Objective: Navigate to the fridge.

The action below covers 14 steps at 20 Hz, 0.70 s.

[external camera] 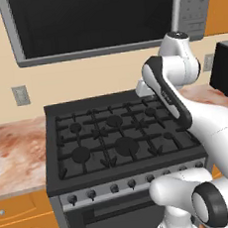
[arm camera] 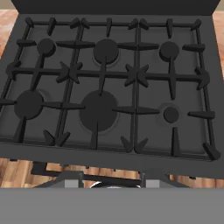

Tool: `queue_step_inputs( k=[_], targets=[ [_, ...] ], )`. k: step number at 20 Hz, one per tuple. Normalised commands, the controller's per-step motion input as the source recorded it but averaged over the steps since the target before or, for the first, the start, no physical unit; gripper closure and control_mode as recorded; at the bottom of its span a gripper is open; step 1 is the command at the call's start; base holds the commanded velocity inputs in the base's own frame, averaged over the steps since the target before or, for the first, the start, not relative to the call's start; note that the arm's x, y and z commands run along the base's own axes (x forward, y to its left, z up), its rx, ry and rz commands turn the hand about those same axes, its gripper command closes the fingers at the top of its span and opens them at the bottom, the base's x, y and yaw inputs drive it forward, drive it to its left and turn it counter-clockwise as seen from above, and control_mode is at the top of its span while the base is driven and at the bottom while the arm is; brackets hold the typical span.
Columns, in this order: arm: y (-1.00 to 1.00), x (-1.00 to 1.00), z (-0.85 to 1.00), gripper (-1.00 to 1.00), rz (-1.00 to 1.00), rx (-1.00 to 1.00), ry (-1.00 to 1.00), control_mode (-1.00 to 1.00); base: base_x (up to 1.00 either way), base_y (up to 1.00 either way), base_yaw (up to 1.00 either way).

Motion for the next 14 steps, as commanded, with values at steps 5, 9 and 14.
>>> queue_step_inputs(
  k=[5, 9, 14],
  targets=[
    [0.00, 0.00, 0.00, -1.00, 0.00, 0.00, 0.00, 1.00, 0.00, 0.00, 0.00],
    [0.00, 0.00, 0.00, -1.00, 0.00, 0.00, 0.00, 1.00, -0.01, 0.00, 0.00],
    [0.00, 0.00, 0.00, -1.00, 0.00, 0.00, 0.00, 1.00, -0.19, 0.26, 0.39]
  ],
)
